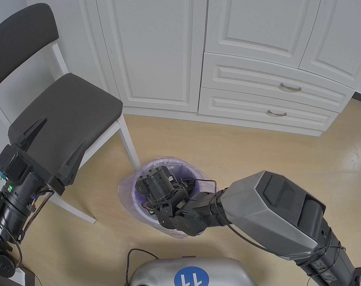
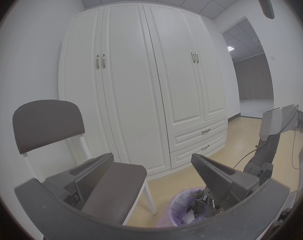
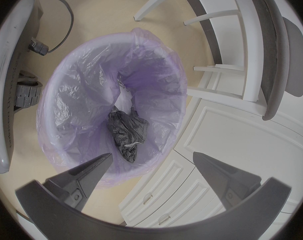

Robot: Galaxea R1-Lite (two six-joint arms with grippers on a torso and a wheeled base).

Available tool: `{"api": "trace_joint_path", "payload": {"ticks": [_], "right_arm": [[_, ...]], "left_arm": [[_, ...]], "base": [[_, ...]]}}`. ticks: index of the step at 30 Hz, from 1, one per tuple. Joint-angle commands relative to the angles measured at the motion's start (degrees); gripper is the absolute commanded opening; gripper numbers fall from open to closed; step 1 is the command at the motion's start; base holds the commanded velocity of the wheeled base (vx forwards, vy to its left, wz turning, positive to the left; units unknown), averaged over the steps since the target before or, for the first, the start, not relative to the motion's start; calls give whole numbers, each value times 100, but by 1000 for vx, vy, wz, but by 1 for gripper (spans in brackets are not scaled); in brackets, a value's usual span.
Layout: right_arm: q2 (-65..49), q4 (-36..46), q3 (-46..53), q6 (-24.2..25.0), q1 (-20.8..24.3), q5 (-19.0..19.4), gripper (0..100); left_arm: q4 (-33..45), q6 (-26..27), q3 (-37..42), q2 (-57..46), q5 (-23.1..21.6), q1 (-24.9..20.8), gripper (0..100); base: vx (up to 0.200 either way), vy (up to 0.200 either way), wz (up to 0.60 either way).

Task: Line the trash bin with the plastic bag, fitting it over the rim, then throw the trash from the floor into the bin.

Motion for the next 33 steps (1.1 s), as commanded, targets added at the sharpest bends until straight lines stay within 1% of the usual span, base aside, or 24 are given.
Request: {"api": "trace_joint_path", "payload": {"ticks": [1, 5, 8, 9, 10, 12, 15, 16, 17, 18, 19, 20, 21, 24, 25, 26, 27, 31, 32, 33], "right_arm": [[-150, -6, 142, 104, -16, 4, 100], [-432, -6, 300, 473, -59, -5, 100], [-678, -6, 405, 658, -86, 4, 100], [-880, -6, 502, 834, -95, 4, 100], [-897, -6, 502, 860, -95, 4, 100], [-1363, -6, 827, 1343, -121, 4, 100], [-1794, -6, 1161, 1739, -130, 4, 100], [-2119, -6, 1434, 2020, -139, -5, 100], [-2189, -6, 1495, 2073, -139, 4, 100], [-2550, -6, 1829, 2389, -200, 4, 100], [-2550, -6, 1829, 2389, -200, 4, 100], [-2840, -15, 2128, 2671, -244, 4, 100], [-3218, -32, 2524, 3136, -332, 4, 100], [-3833, -24, 3121, 3910, -587, 74, 100], [-3894, -24, 3183, 3971, -622, 83, 100], [-4220, -41, 3517, 4244, -868, 162, 100], [-4387, -59, 3710, 4358, -1017, 250, 100], [-5046, -76, 4466, 4780, -1782, 821, 100], [-5195, -85, 4686, 4921, -2019, 1024, 100], [-5213, -85, 4712, 4947, -2055, 1050, 100]], "left_arm": [[7, 2, 9, 39, 1, -3, 100], [-2, 2, 80, 101, 1, -11, 100], [-2, 11, 97, 171, 1, -20, 100], [-2, 2, 97, 180, 1, -29, 100], [-2, 2, 106, 180, 1, -29, 100], [-2, 2, 124, 215, 1, -20, 100], [-2, -7, 159, 215, 1, -29, 100], [-2, -7, 185, 232, 1, -29, 100], [-2, -7, 185, 232, 1, -29, 100], [-2, -7, 185, 276, 1, -20, 100], [-2, -7, 185, 276, 1, -20, 100], [-2, -7, 176, 303, 1, -3, 100], [-2, -16, 176, 338, 10, 6, 100], [7, -51, 168, 373, 10, 24, 100], [7, -51, 159, 382, 10, 33, 100], [7, -51, 159, 426, 10, 94, 100], [7, -51, 159, 461, 10, 138, 100], [-2, -51, 132, 672, 10, 305, 100], [-2, -51, 124, 716, 10, 393, 100], [-2, -51, 124, 725, 10, 393, 100]], "base": [[0, 0, 0], [0, 0, 0], [0, 0, 0], [0, 0, 0], [0, 0, 0], [0, 0, 0], [0, 0, 0], [0, 0, 0], [0, 0, 0], [0, 0, 0], [0, 0, 0], [0, 0, 0], [0, 0, 0], [0, 0, 0], [0, 0, 0], [0, 0, 0], [0, 0, 0], [0, 0, 0], [0, 0, 0], [0, 0, 0]]}}
